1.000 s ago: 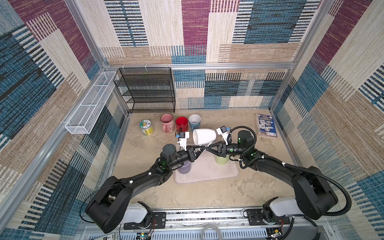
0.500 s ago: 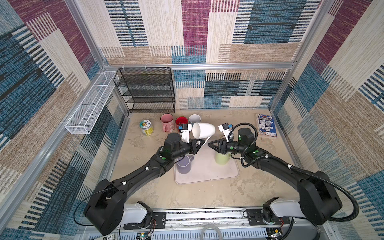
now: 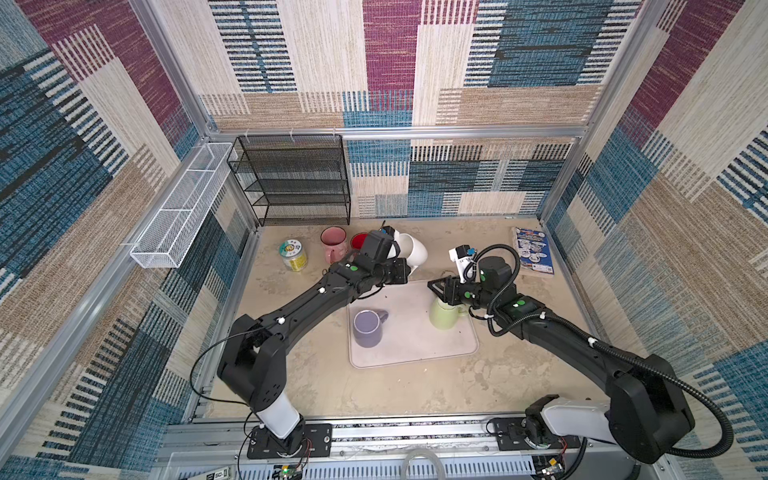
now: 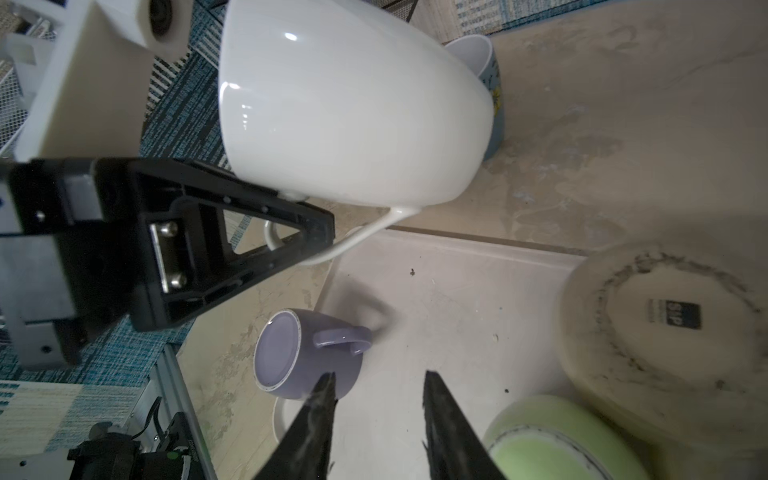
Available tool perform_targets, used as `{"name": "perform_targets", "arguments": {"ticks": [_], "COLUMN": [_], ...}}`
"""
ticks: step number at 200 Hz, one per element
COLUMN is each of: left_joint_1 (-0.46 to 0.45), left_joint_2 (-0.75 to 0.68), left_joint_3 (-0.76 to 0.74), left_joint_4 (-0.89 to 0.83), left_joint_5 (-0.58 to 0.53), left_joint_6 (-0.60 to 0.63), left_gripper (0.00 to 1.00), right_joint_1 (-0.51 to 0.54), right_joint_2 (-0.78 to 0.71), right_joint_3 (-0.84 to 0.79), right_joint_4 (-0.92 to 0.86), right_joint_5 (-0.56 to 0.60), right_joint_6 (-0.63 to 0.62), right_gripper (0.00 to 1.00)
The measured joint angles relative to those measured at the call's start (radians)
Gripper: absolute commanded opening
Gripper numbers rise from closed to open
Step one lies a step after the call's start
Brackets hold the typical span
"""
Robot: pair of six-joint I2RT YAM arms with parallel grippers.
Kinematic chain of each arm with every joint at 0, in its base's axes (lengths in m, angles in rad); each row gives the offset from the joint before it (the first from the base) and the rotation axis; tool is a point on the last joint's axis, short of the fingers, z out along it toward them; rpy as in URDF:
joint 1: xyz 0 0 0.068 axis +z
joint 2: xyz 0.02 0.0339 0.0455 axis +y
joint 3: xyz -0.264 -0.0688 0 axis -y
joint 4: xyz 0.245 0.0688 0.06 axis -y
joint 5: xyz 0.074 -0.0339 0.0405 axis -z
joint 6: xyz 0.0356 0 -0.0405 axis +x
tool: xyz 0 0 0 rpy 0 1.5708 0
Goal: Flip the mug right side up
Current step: 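Swing the white mug upright with the left gripper while the right gripper releases, then lower the white mug upright beside the blue mug with the left gripper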
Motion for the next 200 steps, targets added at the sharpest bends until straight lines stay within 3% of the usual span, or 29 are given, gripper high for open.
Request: {"name": "perform_targets", "arguments": {"ticks": [72, 166, 200], "left_joint_1": [-0.035, -0.044, -0.043], "left_joint_2": [0.348, 0.721, 0.808], "left_joint_3": [0.534, 1.042, 1.152], "left_joint_4": [-0.412, -0.655, -0.699], "left_joint_5": [-0.178, -0.310, -0.345], "left_joint_6": [0.077, 0.092, 0.092], "left_gripper": [0.00, 0.00, 0.00], "right_joint_1": [-0.002, -0.002, -0.002], "right_joint_2": [-0.094, -0.129, -0.135], "right_joint_3": [-0.068, -0.122, -0.138], "right_joint_4": [-0.042, -0.039, -0.039], "right_joint_5": [0.158, 0.212, 0.211], "right_joint_6": [0.000, 0.050, 0.062], "right_gripper": [0.43, 0.44, 0.44]}}
